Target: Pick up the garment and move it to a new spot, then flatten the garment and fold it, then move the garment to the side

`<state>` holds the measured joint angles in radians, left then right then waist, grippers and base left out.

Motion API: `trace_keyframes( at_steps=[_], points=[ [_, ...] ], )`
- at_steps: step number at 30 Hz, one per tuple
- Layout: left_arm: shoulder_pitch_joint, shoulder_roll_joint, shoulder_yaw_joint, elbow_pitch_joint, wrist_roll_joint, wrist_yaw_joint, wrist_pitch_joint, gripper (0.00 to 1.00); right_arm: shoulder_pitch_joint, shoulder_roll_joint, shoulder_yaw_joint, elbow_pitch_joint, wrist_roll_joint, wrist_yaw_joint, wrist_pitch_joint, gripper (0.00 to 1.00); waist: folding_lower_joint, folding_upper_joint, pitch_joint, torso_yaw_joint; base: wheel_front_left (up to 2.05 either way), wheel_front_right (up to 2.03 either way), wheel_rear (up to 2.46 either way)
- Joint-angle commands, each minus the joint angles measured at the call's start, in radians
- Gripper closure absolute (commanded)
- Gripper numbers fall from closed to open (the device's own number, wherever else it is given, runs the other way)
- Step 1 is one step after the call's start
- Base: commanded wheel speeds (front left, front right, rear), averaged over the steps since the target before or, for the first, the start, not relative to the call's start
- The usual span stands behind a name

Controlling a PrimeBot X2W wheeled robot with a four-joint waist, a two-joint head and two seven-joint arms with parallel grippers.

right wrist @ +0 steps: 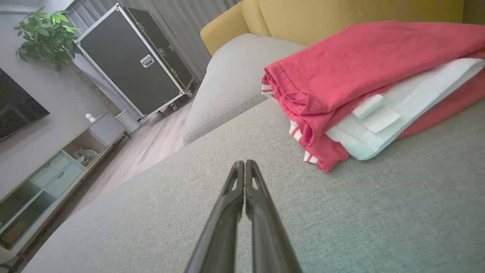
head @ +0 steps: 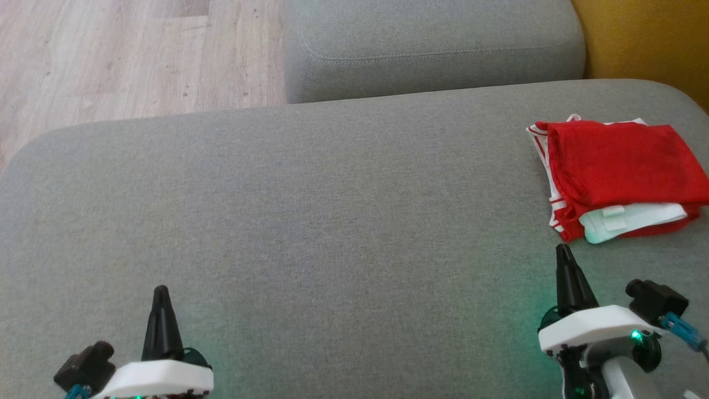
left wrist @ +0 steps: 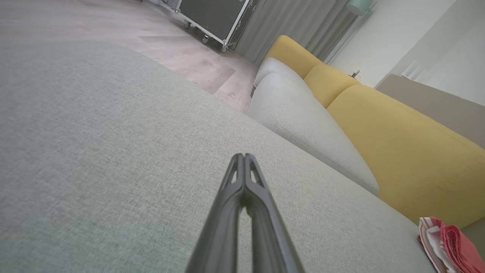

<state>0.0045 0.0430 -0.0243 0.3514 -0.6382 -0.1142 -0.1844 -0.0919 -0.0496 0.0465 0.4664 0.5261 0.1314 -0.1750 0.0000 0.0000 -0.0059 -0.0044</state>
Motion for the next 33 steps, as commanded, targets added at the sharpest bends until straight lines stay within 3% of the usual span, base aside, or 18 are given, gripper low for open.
trace_keyframes(
  at_steps=[1, 33],
  points=[
    [-0.054, 0.003, 0.023, -0.038, -0.032, -0.003, 0.01, 1.0, -0.041, -0.002, -0.007, -0.041, 0.038, 0.0, 0.007, 1.0, 0.0, 0.0, 0.0, 0.0, 0.0, 0.0, 0.0],
    [-0.073, 0.004, 0.059, -0.06, -0.33, -0.008, 0.102, 1.0, -0.033, -0.002, -0.056, -0.099, 0.369, 0.0, 0.097, 1.0, 0.0, 0.0, 0.003, 0.002, 0.0, 0.0, 0.0]
  ],
)
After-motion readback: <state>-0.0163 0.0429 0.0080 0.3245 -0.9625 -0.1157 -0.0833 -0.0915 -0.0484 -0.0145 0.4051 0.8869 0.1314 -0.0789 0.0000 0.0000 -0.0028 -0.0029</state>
